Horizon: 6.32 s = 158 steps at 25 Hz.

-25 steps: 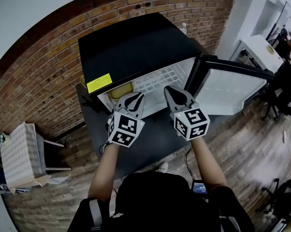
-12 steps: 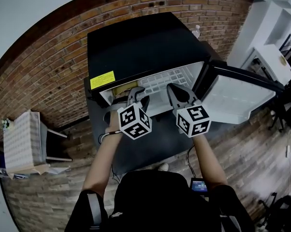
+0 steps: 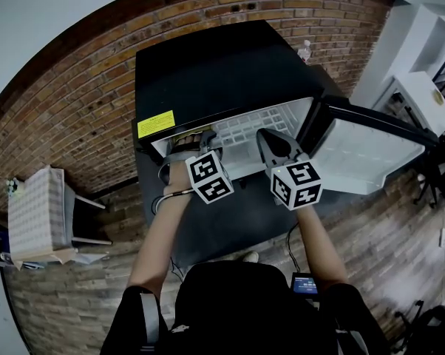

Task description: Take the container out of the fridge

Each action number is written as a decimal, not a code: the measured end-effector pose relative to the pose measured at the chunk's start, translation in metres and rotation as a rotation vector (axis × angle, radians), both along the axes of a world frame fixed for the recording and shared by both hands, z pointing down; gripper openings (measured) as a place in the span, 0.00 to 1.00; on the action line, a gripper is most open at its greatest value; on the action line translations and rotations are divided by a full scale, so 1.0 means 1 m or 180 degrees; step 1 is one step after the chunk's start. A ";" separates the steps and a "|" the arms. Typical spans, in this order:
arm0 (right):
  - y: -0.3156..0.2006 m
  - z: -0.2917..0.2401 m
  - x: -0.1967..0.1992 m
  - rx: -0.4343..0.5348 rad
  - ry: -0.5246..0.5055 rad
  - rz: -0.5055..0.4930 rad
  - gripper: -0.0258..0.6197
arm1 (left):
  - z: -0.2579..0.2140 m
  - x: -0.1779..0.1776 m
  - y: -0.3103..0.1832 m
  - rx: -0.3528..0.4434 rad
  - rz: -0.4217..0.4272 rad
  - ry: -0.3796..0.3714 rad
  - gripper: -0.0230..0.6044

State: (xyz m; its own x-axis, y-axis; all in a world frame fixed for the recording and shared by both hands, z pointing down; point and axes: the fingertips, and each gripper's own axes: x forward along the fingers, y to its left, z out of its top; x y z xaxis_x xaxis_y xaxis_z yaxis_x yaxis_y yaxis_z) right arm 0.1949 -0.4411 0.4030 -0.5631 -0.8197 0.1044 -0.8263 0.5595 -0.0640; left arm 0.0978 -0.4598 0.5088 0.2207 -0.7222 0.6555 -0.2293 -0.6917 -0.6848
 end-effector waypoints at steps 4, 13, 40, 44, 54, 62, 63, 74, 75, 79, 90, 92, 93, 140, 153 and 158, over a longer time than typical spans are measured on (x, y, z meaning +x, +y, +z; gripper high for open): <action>-0.003 0.004 0.000 -0.0024 -0.0003 -0.0011 0.10 | 0.007 -0.011 -0.009 0.0027 -0.0166 -0.0110 0.30; -0.006 0.010 0.003 -0.0062 0.0005 -0.0016 0.10 | 0.015 -0.021 -0.021 0.0118 -0.0427 -0.0305 0.30; -0.004 0.019 0.003 -0.0125 0.0099 0.0033 0.10 | 0.013 -0.002 -0.003 0.0082 -0.0011 -0.0370 0.15; 0.000 0.019 0.005 -0.0139 0.0114 0.0065 0.10 | 0.009 0.001 0.001 0.0126 0.0034 -0.0366 0.11; 0.011 0.012 -0.008 -0.0089 0.0149 0.0137 0.10 | 0.001 0.002 0.019 0.0095 0.0208 -0.0202 0.09; 0.026 0.005 -0.021 -0.0056 0.0150 0.0252 0.10 | -0.005 0.002 0.036 0.0056 0.0387 -0.0092 0.09; 0.028 0.004 -0.023 -0.0053 0.0160 0.0265 0.10 | -0.006 0.002 0.038 0.0059 0.0413 -0.0091 0.09; 0.062 -0.002 -0.041 -0.0028 0.0216 0.0463 0.10 | -0.019 0.000 0.076 0.0099 0.0669 0.0041 0.09; 0.066 -0.002 -0.043 -0.0028 0.0226 0.0476 0.10 | -0.019 -0.001 0.079 0.0096 0.0687 0.0041 0.09; 0.081 -0.005 -0.051 -0.0019 0.0250 0.0526 0.10 | -0.019 -0.008 0.093 0.0102 0.0741 0.0042 0.09; 0.130 -0.006 -0.072 -0.0009 0.0271 0.0676 0.10 | -0.021 -0.029 0.138 0.0119 0.0892 0.0062 0.09; 0.138 -0.006 -0.075 -0.0002 0.0277 0.0702 0.10 | -0.022 -0.032 0.145 0.0128 0.0917 0.0061 0.09; 0.142 -0.006 -0.077 0.0000 0.0281 0.0715 0.10 | -0.022 -0.034 0.149 0.0130 0.0929 0.0065 0.09; 0.278 -0.014 -0.088 0.0113 0.0325 0.0978 0.10 | -0.033 -0.046 0.272 0.0168 0.1022 0.0200 0.09; 0.330 -0.017 -0.076 0.0154 0.0313 0.0868 0.10 | -0.033 -0.034 0.323 0.0168 0.0890 0.0215 0.09; 0.346 -0.014 -0.078 0.0154 0.0308 0.0831 0.10 | -0.029 -0.035 0.341 0.0149 0.0855 0.0193 0.09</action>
State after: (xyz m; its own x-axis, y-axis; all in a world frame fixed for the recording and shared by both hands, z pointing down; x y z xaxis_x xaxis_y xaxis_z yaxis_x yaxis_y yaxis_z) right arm 0.1173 -0.0955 0.3895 -0.3217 -0.9411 0.1045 -0.9439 0.3275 0.0437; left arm 0.0624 -0.1188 0.4797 0.4460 -0.6618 0.6025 -0.0835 -0.7010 -0.7082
